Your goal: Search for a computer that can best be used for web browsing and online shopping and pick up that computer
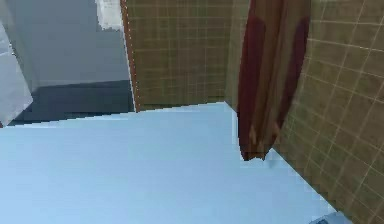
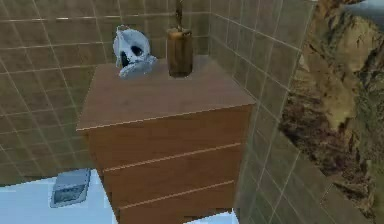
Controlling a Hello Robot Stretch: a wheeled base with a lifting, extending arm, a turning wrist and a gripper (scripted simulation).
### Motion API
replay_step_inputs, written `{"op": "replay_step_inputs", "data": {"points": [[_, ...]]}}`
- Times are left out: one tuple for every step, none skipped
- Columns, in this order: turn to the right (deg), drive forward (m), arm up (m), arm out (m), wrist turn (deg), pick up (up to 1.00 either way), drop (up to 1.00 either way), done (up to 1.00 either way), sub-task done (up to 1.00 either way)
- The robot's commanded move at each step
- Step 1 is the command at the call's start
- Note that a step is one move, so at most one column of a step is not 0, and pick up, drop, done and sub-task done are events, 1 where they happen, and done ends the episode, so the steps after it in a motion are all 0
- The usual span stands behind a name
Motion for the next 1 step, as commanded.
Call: {"op": "replay_step_inputs", "data": {"points": [[-27.0, 0.00, 0.00, 0.00, 0.0, 0.00, 0.00, 0.00, 0.00]]}}
